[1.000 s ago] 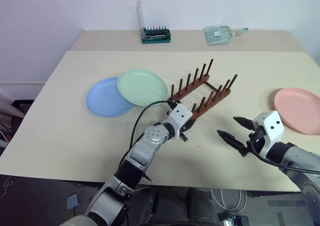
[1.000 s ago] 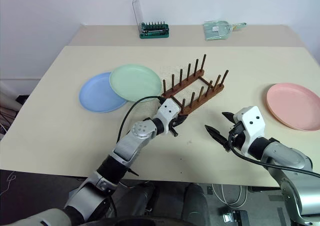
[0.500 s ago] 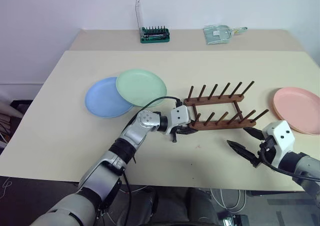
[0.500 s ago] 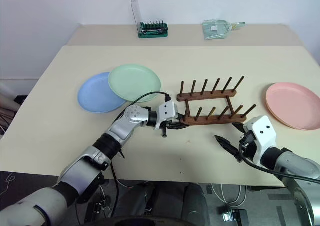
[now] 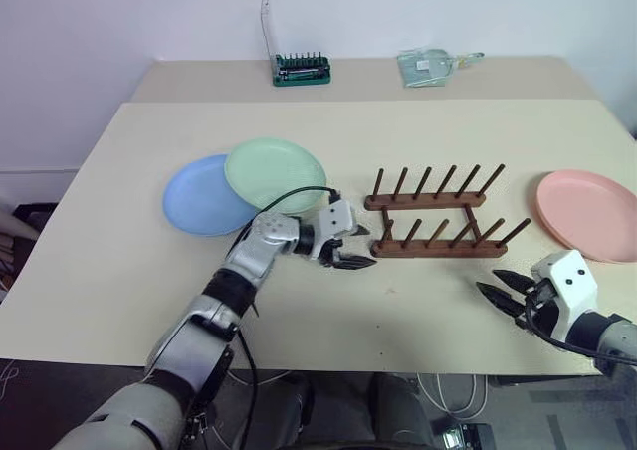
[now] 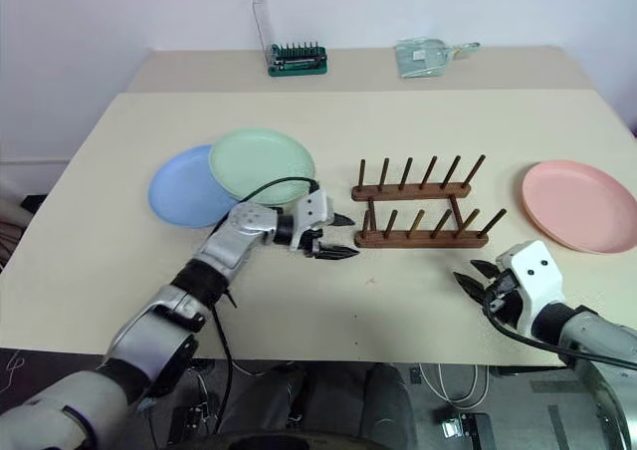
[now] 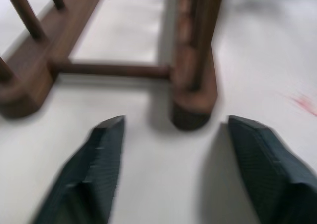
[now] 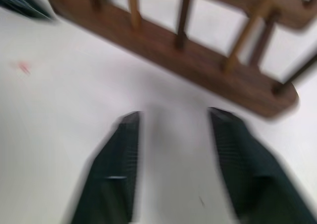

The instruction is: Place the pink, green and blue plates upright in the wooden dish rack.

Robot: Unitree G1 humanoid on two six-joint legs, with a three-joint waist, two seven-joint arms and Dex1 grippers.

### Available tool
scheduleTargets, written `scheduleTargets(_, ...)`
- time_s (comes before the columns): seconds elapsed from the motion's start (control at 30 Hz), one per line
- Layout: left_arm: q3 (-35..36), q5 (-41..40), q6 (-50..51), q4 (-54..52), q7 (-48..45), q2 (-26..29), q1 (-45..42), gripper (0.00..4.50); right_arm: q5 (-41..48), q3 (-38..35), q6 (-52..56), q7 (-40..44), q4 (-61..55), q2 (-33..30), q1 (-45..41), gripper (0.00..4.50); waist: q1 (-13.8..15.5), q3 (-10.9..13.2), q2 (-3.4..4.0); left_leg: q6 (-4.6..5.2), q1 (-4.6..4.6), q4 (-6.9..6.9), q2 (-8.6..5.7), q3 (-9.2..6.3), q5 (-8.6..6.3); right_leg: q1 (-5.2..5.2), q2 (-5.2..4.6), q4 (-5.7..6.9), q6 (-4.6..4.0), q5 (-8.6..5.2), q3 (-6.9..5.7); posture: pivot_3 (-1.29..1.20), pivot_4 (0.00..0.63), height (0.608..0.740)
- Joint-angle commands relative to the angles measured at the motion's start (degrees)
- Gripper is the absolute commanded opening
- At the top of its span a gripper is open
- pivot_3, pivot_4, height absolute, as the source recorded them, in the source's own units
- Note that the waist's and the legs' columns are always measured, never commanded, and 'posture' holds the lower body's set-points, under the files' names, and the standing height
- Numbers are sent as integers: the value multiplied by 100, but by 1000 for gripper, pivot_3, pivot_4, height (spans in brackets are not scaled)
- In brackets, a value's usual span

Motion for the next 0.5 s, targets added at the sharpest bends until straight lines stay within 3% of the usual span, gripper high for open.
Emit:
scheduleTargets(0.03,-147,-286,992,-1241,-234,118,265,1313,-365,164,-191,-59,284,-114,-158,0,9,0,0,-1,-1,2,0,-2,1,0,1,1,0,0,0,0,150,738)
scheduleTargets(0.1,-252,-275,1359,-1592,-173,82,363,363,-542,344,-276,-65,414,-147,-294,0,28,0,0,-1,-2,6,-1,-4,0,2,1,2,-1,0,0,0,150,738)
scheduleTargets(0.2,-424,-100,1684,-1702,141,-112,370,363,-809,646,-373,-137,650,-167,-628,0,19,1,-2,8,-3,17,-1,-3,-5,7,1,1,-1,0,0,0,150,738)
scheduleTargets(0.33,-497,632,888,-937,1350,-487,214,363,-1227,1160,-403,-332,1178,-144,-1314,0,-1,2,-7,9,1,22,2,2,-6,12,3,-1,-2,3,0,0,150,738)
scheduleTargets(0.5,-204,861,520,-205,2391,-818,0,363,-1537,1572,-638,-461,1931,-23,-2193,0,5,0,-17,7,2,26,14,9,-5,14,13,-4,-11,18,0,0,150,738)
